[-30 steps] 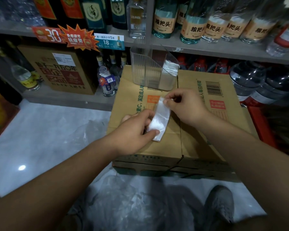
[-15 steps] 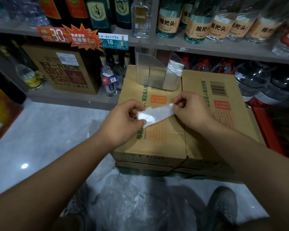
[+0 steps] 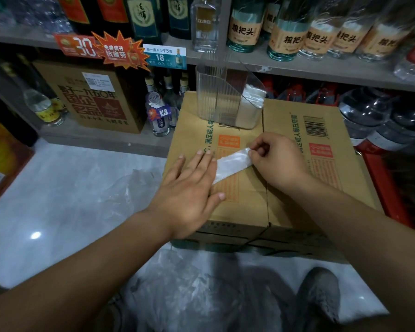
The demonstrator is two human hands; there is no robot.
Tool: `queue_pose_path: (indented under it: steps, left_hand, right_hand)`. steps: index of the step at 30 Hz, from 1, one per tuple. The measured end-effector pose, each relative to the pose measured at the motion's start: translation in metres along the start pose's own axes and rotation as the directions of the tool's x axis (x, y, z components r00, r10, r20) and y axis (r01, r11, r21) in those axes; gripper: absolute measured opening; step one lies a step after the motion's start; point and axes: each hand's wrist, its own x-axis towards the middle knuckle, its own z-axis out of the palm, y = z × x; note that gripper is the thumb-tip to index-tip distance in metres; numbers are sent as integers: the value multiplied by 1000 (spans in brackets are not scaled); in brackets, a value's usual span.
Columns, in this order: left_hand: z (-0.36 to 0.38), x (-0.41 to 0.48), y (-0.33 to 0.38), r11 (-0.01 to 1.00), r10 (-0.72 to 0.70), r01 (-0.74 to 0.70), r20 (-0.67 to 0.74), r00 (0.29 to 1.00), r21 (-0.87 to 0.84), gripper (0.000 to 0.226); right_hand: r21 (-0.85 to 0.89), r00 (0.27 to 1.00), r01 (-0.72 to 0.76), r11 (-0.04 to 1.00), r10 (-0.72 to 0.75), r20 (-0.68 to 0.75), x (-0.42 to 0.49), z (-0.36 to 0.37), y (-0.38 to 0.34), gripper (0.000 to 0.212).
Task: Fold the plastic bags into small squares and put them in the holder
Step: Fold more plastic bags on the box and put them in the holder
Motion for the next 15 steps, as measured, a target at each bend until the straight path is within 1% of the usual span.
queue_pose_path:
  steps: [3, 5, 7, 9, 10, 12, 13, 15]
  left_hand:
    - [3, 1, 0, 994, -35, 31, 37, 999, 107, 92]
    - [3, 0, 2, 990, -42, 36, 36, 998, 137, 94]
    - [3, -1, 3, 987, -52, 45, 41, 998, 151, 94]
    - [3, -1, 4, 988, -57, 51, 38, 998, 146, 93]
    - [3, -1, 4, 989, -56, 51, 32, 998, 142, 91]
    - [4, -1, 4, 990, -55, 52, 20, 998, 128, 86]
    - [4, -1, 4, 992, -59, 57, 16, 998, 112, 84]
    - [3, 0, 3, 996, -64, 63, 12, 998, 66, 81]
  right_hand:
    - [-59, 997, 67, 996, -68, -22, 0, -2, 6, 4]
    - [-86, 994, 96, 992, -99, -36, 2, -5, 11, 6]
    - [-65, 995, 81, 995, -84, -48, 2, -6, 13, 8]
    - [-21, 992, 77, 997, -79, -96, -2, -5, 11, 11]
    - [-20, 985, 111, 994, -112, -133, -5, -5, 8, 14]
    - [-63, 947, 246, 967, -254, -195, -14, -5, 1, 19]
    - [-78, 923, 315, 946, -325, -206, -19, -6, -3, 21]
    - [-92, 883, 408, 908, -418, -215, -27, -7, -9, 24]
